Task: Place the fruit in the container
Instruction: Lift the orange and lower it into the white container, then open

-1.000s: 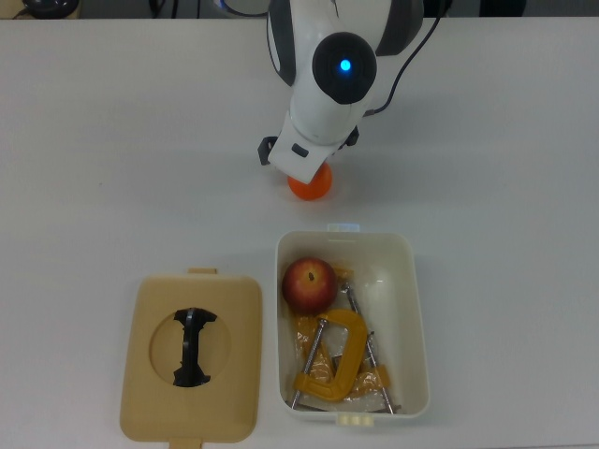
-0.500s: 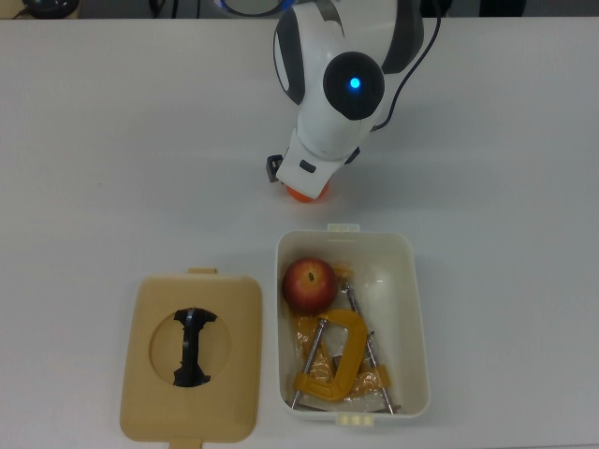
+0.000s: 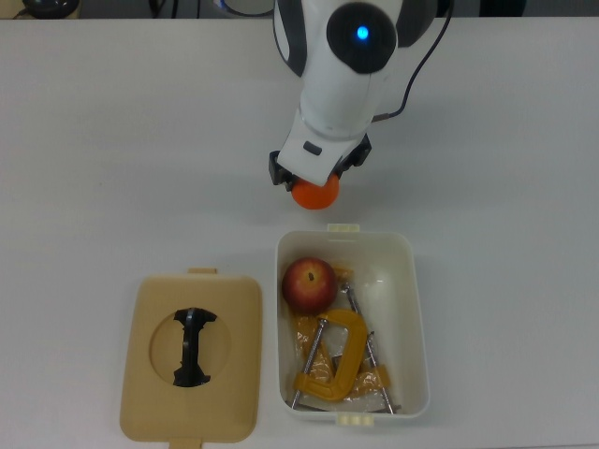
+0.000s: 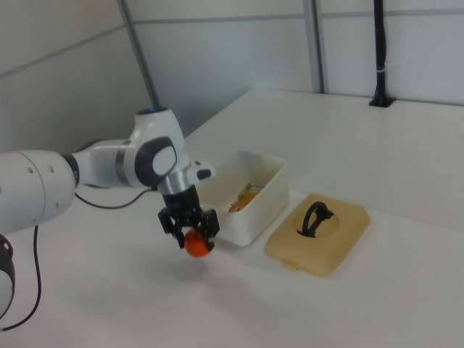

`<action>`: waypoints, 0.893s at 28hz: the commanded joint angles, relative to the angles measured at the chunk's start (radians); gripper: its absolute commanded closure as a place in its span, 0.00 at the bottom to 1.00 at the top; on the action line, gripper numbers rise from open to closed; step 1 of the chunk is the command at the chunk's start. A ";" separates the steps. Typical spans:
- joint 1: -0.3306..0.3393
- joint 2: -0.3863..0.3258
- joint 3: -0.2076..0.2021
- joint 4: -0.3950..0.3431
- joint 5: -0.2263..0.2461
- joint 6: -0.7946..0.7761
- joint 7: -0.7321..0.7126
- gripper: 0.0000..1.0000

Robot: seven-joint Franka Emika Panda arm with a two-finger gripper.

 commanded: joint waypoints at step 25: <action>-0.016 -0.005 -0.064 0.090 0.025 0.343 0.132 0.00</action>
